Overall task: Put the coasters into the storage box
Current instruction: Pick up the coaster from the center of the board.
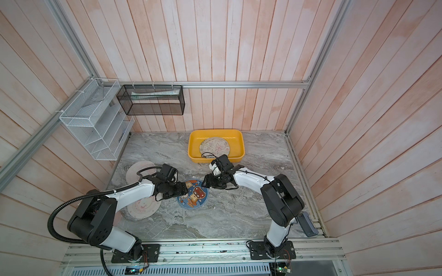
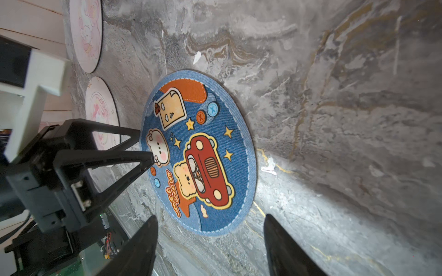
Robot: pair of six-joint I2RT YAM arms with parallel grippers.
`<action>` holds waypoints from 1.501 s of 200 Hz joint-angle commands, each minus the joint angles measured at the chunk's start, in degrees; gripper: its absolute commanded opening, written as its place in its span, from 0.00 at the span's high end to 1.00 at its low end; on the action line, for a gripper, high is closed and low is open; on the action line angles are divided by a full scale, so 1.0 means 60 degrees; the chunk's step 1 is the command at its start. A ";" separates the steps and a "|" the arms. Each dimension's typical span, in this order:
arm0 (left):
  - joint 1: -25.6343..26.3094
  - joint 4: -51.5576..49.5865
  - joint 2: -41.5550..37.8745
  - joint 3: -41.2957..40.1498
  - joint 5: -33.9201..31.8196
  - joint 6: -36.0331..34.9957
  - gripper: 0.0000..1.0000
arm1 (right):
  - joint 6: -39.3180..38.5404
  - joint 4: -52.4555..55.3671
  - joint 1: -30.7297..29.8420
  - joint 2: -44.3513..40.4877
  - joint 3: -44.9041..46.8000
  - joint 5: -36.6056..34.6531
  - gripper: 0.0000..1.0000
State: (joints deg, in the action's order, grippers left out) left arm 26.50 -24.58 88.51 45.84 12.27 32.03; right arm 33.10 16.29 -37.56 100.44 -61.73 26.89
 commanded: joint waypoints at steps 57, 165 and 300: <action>0.0617 -0.0045 0.0613 -0.0538 0.0625 0.0518 0.24 | -0.0053 0.0916 -0.0178 0.0911 0.0004 -0.0871 0.38; 0.0681 -0.0097 0.0716 -0.0510 0.0611 0.0449 0.29 | -0.0011 0.0883 -0.0215 0.1149 -0.0035 -0.0657 0.47; 0.0703 -0.0153 0.0508 -0.0257 0.0551 0.0607 0.74 | 0.0093 0.0657 -0.0223 0.1044 0.0121 -0.0505 0.51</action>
State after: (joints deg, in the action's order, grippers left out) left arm 30.24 -22.15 90.35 45.30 14.79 35.75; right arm 33.08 19.33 -38.28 105.43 -62.26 23.66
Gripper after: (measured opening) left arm 0.324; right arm 0.493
